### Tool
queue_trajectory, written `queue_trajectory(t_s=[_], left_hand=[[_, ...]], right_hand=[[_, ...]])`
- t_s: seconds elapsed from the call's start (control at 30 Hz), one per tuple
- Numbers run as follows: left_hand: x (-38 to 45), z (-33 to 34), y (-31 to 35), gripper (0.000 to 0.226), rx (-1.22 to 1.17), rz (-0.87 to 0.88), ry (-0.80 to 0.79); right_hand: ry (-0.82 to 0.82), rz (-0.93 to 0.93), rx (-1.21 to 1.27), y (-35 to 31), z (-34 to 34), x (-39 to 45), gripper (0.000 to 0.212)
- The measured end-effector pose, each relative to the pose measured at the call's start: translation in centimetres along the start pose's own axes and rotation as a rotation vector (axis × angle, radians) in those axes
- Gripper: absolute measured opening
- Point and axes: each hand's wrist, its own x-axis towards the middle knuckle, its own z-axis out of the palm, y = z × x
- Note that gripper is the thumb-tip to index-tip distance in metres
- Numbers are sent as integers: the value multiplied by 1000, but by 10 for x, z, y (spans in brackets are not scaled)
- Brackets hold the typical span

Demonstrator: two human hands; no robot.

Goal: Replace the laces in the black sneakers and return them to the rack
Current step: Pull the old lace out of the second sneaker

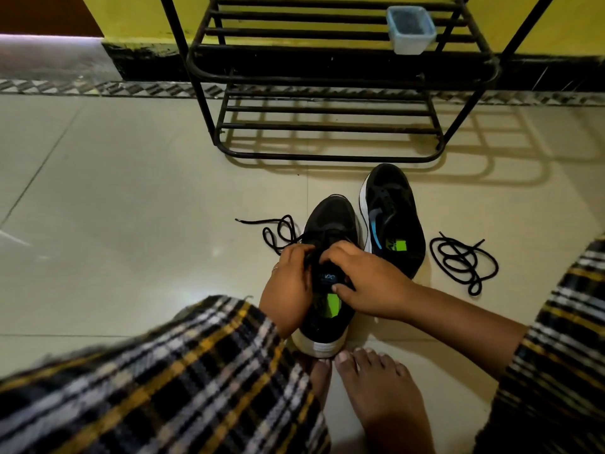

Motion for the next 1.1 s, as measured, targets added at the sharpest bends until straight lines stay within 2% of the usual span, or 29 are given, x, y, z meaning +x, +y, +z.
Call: queue_trajectory(t_s=[0.2, 0.33, 0.4, 0.53, 0.63, 0.73, 0.83, 1.03, 1.1], left_hand=[[0, -1, 4, 34, 9, -49, 31], [0, -3, 7, 33, 54, -62, 23], [0, -4, 8, 33, 91, -63, 11], [0, -5, 11, 37, 188, -79, -21], [1, -4, 11, 44, 253, -78, -54], [1, -4, 12, 45, 284, -95, -56], [0, -5, 14, 42, 321, -121, -42], [0, -6, 17, 45, 326, -141, -67], [0, -6, 17, 46, 322, -138, -74]], right_hand=[[25, -83, -81, 5, 5, -8, 29], [107, -183, -174, 2, 10, -13, 20], [144, -225, -132, 0, 11, -16, 19], [96, -294, 18, -5, 10, -22, 19], [119, -304, 198, -16, -2, -23, 14], [228, -280, 485, -24, -30, -19, 21], [362, -274, 635, -28, -62, -20, 20], [789, -307, 1027, -20, -121, -24, 14], [936, -243, 1049, -14, -131, -23, 15]])
